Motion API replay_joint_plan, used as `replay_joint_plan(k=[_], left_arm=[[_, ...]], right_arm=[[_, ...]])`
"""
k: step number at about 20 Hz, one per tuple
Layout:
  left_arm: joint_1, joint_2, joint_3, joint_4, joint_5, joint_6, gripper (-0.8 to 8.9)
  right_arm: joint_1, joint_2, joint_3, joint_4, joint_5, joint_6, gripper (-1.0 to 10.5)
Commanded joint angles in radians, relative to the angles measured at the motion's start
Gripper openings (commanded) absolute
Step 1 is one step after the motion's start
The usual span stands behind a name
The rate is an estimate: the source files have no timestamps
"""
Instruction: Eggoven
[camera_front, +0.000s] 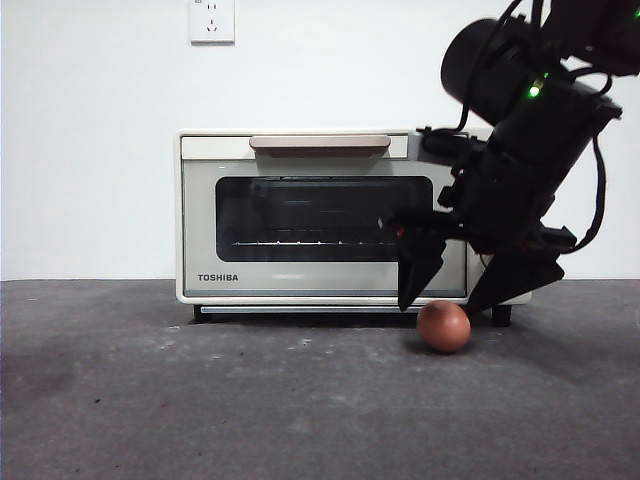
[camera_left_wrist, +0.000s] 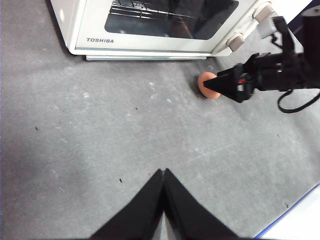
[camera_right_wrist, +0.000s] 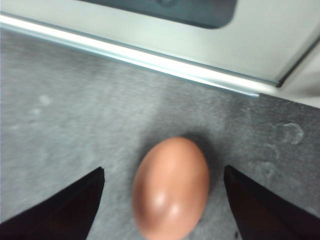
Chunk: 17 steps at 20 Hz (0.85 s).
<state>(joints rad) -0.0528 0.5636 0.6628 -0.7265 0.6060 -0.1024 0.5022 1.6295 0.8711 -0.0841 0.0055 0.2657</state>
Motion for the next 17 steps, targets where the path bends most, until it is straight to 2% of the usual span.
replay_joint_plan(k=[1, 5, 8, 17], left_arm=[[-0.002, 0.005, 0.017, 0.008, 0.004, 0.008, 0.07], [-0.002, 0.005, 0.017, 0.01, 0.004, 0.008, 0.07], [-0.002, 0.005, 0.017, 0.009, 0.004, 0.008, 0.07], [-0.002, 0.005, 0.017, 0.014, 0.004, 0.008, 0.07]], right_arm=[[0.003, 0.039, 0.021, 0.019, 0.011, -0.011, 3.8], [0.002, 0.08, 0.021, 0.042, 0.014, -0.011, 3.8], [0.002, 0.095, 0.021, 0.048, 0.018, -0.011, 3.2], [0.002, 0.095, 0.021, 0.047, 0.019, -0.003, 0.0]])
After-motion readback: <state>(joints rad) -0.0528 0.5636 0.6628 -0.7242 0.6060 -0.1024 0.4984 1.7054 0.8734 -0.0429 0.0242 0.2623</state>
